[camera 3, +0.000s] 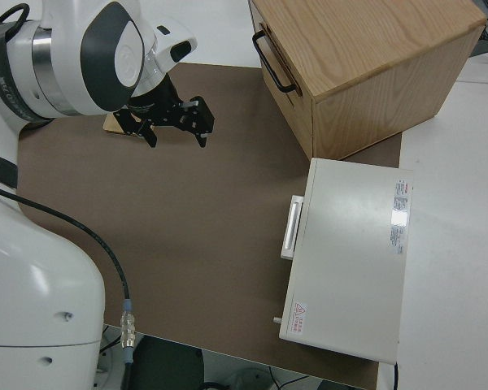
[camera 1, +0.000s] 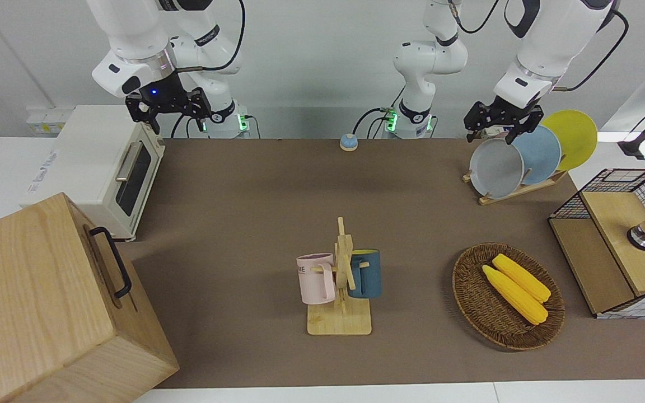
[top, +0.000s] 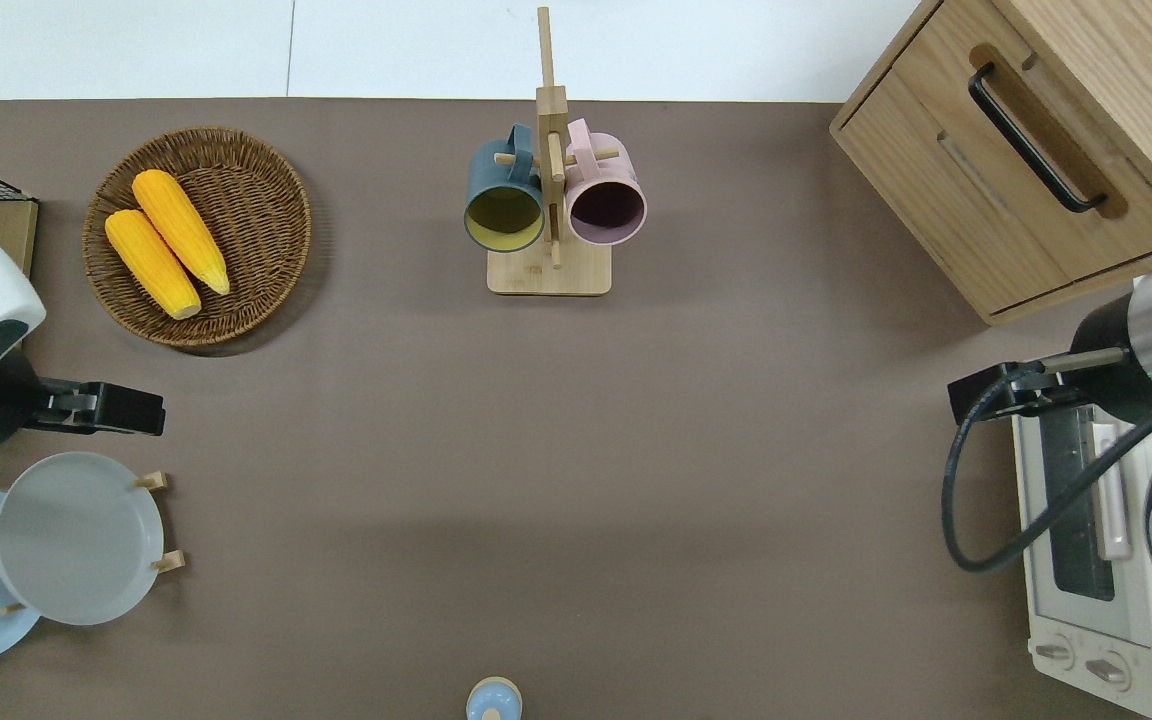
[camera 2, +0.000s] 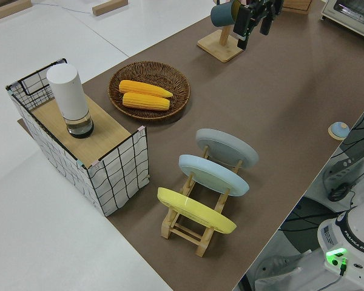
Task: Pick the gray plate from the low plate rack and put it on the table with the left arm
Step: 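Move the left gripper down to the gray plate's rim in the rack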
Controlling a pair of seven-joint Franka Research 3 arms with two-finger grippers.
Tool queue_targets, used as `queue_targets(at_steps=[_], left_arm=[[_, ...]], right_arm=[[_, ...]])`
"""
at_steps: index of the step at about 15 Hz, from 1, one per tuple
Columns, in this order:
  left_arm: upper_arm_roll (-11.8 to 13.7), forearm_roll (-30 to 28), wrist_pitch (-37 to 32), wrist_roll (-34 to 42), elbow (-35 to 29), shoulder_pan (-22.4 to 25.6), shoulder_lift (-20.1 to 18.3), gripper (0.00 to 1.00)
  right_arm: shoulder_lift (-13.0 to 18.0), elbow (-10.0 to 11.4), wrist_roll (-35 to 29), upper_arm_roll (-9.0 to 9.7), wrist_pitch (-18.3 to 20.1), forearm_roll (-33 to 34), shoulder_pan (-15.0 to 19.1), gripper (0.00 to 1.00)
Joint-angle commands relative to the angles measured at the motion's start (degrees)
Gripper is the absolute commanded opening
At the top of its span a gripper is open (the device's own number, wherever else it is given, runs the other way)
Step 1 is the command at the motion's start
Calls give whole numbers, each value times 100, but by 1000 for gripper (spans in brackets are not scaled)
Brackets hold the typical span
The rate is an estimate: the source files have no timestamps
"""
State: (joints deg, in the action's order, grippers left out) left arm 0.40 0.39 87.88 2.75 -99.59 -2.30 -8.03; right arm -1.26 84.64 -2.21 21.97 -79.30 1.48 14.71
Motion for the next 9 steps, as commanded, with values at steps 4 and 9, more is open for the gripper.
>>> queue_targets(at_steps=[4, 9], left_arm=[[530, 199, 405, 252, -1123, 19, -893, 998], [847, 383, 1011, 516, -1729, 124, -1157, 998]], right_arm=[[20, -53, -69, 124, 73, 37, 146, 983], [12, -53, -69, 124, 73, 37, 146, 983]])
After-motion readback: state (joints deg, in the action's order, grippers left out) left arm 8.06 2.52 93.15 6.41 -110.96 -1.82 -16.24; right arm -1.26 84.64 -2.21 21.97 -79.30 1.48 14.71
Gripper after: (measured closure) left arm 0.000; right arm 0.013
